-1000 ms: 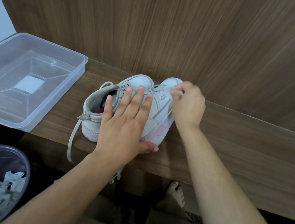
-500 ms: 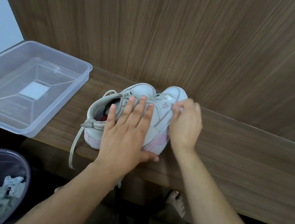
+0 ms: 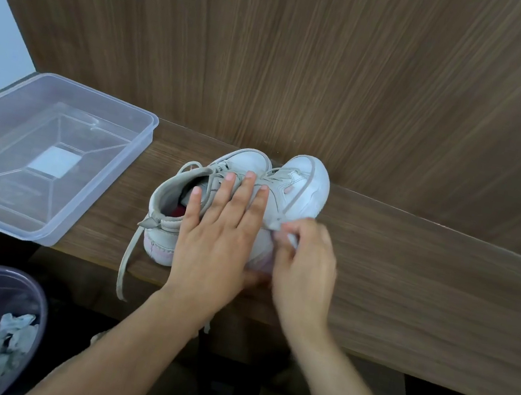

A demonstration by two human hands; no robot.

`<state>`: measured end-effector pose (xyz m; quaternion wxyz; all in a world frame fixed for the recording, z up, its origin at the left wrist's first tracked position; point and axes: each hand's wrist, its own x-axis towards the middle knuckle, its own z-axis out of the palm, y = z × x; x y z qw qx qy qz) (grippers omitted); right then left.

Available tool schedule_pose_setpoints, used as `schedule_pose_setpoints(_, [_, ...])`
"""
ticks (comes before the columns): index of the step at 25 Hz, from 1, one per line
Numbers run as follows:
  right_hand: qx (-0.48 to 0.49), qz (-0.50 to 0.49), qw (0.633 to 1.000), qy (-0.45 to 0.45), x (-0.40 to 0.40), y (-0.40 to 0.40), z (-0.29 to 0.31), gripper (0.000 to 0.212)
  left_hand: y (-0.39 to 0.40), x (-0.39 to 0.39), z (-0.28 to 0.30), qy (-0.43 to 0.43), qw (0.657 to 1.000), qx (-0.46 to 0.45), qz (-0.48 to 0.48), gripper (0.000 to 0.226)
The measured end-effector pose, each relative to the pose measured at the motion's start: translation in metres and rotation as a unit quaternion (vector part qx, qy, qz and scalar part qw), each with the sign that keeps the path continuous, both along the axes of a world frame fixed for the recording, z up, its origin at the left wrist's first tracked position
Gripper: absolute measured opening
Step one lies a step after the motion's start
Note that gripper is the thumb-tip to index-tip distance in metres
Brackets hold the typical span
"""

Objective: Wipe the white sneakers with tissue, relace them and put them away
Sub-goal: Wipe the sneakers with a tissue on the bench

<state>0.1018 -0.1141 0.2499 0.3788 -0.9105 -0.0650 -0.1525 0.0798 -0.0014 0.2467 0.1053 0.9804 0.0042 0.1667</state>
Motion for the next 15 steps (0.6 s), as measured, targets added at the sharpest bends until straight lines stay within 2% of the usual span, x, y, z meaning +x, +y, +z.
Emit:
schedule_pose_setpoints(1, [0.005, 0.017, 1.000, -0.018, -0.014, 0.002, -0.006, 0.003, 0.000, 0.001, 0.000, -0.012, 1.000, -0.001, 0.005, 0.091])
schedule_pose_setpoints(3, [0.001, 0.019, 0.999, -0.032, -0.006, -0.002, -0.012, 0.006, 0.001, 0.002, 0.002, 0.004, 1.000, 0.002, 0.000, 0.097])
schedule_pose_setpoints(5, [0.009, -0.036, 0.999, 0.000, 0.028, -0.007, -0.008, 0.004, 0.001, 0.002, 0.004, 0.035, 0.999, -0.004, -0.002, 0.114])
schedule_pose_setpoints(8, [0.037, -0.079, 0.995, 0.051, 0.061, -0.011, 0.002, 0.005, 0.002, 0.002, 0.004, 0.034, 0.999, 0.004, 0.004, 0.122])
schedule_pose_setpoints(12, [0.063, -0.038, 0.993, 0.095, 0.011, -0.012, -0.002, 0.010, 0.002, 0.002, 0.003, 0.042, 0.999, 0.003, 0.002, 0.118])
schedule_pose_setpoints(15, [0.020, 0.010, 0.994, 0.108, -0.029, -0.010, -0.011, 0.007, 0.001, 0.002, -0.002, 0.008, 1.000, 0.018, 0.011, 0.104])
